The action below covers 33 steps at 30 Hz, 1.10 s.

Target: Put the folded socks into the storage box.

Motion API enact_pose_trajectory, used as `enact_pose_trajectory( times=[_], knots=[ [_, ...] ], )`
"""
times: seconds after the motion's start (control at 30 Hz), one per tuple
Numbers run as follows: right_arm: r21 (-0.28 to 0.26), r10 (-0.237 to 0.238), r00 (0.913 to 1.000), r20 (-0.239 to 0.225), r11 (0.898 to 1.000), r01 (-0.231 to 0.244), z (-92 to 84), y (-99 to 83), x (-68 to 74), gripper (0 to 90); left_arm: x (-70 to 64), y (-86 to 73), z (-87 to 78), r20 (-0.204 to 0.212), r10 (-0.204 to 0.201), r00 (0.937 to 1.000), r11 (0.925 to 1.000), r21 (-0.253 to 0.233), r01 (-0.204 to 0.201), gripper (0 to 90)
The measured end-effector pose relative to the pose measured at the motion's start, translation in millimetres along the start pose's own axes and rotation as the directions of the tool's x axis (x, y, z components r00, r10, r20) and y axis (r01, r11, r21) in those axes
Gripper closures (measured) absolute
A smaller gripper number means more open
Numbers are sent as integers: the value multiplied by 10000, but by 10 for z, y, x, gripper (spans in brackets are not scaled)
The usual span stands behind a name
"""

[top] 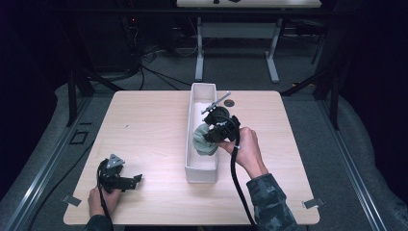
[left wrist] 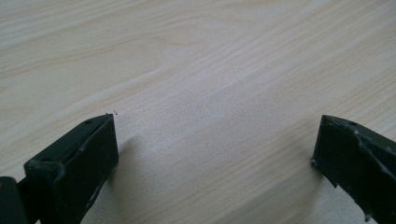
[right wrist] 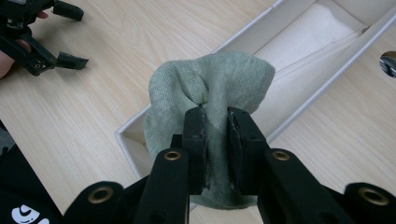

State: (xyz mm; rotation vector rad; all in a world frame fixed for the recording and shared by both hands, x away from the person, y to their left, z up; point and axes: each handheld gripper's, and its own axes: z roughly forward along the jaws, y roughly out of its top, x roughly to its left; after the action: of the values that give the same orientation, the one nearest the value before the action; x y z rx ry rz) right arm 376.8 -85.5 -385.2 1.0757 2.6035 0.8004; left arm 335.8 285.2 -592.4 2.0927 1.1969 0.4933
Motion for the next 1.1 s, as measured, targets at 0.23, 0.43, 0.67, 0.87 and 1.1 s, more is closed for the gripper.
enact_pose_trajectory(
  times=[0.23, 0.43, 0.67, 0.87, 1.1],
  knots=[
    [200, -23, 10000, -40, 9998, 24, 77, -24, 35, 777, 0, 0, 0, -2, 0, 10000, 10000, -2, 0, 0],
    [366, -41, 9999, -147, 9993, 47, 166, -48, 60, 777, 0, 0, 0, -3, 3, 10000, 10000, 0, -3, 0],
    [637, -76, 10000, 21, 9979, 74, 256, -85, 79, 777, 0, 0, 0, -2, 4, 10000, 10000, 0, -4, 0],
    [745, -99, 9999, -30, 9972, 101, 332, -112, 82, 776, 0, 0, 0, -1, 4, 10000, 10000, 0, -4, 0],
    [1168, -158, 9999, -14, 9930, 158, 453, -148, 109, 774, 1, 0, 0, -2, 5, 10000, 10000, 1, -5, 0]
  ],
)
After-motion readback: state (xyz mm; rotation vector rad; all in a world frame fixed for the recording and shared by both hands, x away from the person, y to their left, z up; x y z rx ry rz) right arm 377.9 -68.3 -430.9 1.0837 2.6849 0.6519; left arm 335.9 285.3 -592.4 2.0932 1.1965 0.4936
